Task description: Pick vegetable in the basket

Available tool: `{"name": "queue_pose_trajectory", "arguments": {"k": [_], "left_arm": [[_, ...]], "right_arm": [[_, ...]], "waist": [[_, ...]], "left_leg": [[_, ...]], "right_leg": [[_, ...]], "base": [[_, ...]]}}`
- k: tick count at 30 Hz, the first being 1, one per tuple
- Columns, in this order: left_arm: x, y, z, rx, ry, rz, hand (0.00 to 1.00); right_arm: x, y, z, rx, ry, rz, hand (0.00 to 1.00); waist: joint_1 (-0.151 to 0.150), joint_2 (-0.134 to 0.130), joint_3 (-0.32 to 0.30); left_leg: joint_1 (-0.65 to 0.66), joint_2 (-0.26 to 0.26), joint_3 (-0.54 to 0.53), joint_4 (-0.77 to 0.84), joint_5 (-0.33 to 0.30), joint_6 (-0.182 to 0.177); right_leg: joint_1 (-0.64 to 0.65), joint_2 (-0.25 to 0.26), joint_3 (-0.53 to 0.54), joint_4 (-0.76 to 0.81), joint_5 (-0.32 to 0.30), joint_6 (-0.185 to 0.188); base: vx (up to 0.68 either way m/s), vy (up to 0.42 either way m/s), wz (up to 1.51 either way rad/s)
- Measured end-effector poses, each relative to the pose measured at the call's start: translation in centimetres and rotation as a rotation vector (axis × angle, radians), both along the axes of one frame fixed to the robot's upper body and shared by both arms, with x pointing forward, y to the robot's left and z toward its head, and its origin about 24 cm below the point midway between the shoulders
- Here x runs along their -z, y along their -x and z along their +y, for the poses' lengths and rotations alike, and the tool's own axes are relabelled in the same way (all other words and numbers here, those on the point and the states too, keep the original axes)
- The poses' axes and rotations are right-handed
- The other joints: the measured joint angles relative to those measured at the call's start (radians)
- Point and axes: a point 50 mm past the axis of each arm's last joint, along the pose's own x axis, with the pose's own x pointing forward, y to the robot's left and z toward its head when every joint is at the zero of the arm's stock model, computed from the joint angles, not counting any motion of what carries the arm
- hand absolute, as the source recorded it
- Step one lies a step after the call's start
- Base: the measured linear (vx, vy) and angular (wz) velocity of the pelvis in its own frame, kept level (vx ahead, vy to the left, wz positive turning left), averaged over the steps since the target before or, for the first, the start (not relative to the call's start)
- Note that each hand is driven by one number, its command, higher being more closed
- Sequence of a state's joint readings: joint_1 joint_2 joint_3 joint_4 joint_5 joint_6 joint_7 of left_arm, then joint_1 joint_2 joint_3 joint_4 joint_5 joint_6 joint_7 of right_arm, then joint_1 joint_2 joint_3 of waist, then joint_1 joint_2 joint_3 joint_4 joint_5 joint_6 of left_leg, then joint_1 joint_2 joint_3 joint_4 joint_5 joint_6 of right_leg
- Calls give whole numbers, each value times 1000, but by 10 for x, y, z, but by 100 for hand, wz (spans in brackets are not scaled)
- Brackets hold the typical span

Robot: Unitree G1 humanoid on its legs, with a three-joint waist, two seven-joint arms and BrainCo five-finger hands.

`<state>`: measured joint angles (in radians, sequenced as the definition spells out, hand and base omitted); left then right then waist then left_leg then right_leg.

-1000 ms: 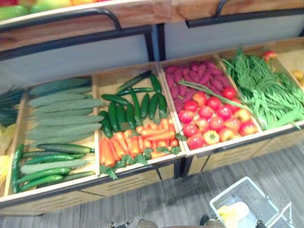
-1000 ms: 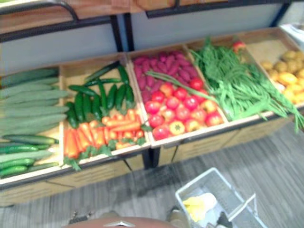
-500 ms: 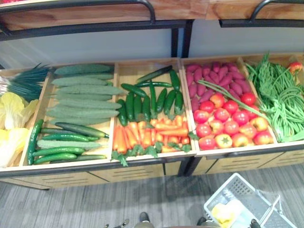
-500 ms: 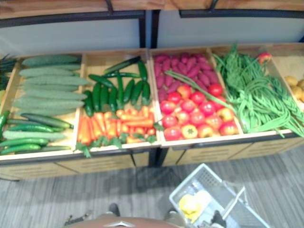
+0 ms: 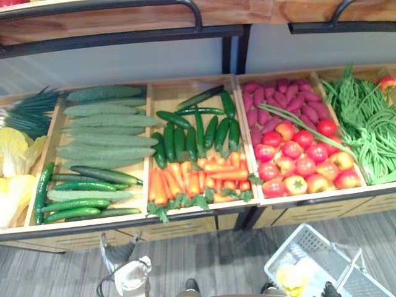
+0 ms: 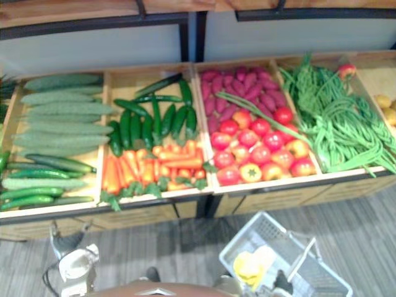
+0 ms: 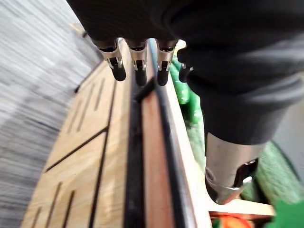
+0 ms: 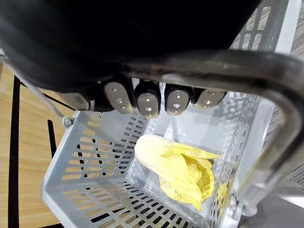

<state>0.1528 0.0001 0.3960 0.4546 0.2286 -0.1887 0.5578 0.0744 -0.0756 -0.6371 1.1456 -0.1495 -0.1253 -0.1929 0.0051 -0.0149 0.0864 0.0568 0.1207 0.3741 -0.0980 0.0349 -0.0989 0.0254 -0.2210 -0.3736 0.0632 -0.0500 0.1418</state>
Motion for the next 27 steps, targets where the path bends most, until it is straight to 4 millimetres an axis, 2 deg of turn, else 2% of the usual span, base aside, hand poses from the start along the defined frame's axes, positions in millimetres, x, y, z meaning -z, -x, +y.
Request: {"name": "queue_pose_trajectory", "arguments": {"k": [6, 9, 12, 15, 18, 20, 25, 27], "left_arm": [[-36, -21, -2, 105, -206, -104, 0], [-55, -36, 2, 218, -350, -128, 0], [-83, -55, -10, 379, -479, -215, 0], [-98, -70, -15, 524, -595, -238, 0], [-112, -85, -17, 624, -694, -251, 0], [-112, -92, -15, 693, -747, -209, 0], [-93, -101, -6, 874, -839, -6, 0], [-88, -104, -2, 909, -852, 54, 0]], "right_arm": [[0, -6, 4, -57, 11, -7, 100], [0, -6, 6, -90, 15, -4, 100], [-1, -7, 4, -98, 23, -5, 100], [-3, -12, -1, -131, 39, -12, 100], [-5, -14, -4, -146, 50, -20, 100], [-5, -14, -4, -149, 51, -21, 100], [-10, -23, -12, -204, 84, -40, 100], [-11, -24, -14, -207, 91, -42, 100]], "waist": [[1, 0, -1], [-5, 1, -11], [-12, 5, -14], [-31, 15, -20], [-34, 20, -22], [-41, 21, -22], [-77, 43, -17], [-84, 44, -15]], "left_leg": [[16, 6, 18, -4, -3, -4], [22, 14, 39, -4, -7, -11], [22, 18, 62, -1, -12, -16], [22, 17, 88, 2, -18, -18], [25, 17, 111, 2, -18, -19], [40, 18, 119, 3, -19, -20], [66, 22, 185, 3, -56, -31], [69, 20, 196, 3, -65, -27]], "right_leg": [[3, 6, 22, -1, 0, 0], [-7, 18, 50, -9, 0, 0], [-26, 25, 77, -12, 1, -2], [-43, 28, 107, -14, 5, -2], [-60, 36, 150, -32, 20, -13], [-60, 39, 175, -35, 22, -15], [-92, 53, 257, -32, 37, -22], [-98, 53, 273, -32, 42, -19]], "base": [[-16, -2, -8], [-18, -21, -26], [11, -15, -22], [55, -6, -29], [70, -18, -43], [61, -25, -42], [35, -9, -46], [-3, 3, -27]]}}
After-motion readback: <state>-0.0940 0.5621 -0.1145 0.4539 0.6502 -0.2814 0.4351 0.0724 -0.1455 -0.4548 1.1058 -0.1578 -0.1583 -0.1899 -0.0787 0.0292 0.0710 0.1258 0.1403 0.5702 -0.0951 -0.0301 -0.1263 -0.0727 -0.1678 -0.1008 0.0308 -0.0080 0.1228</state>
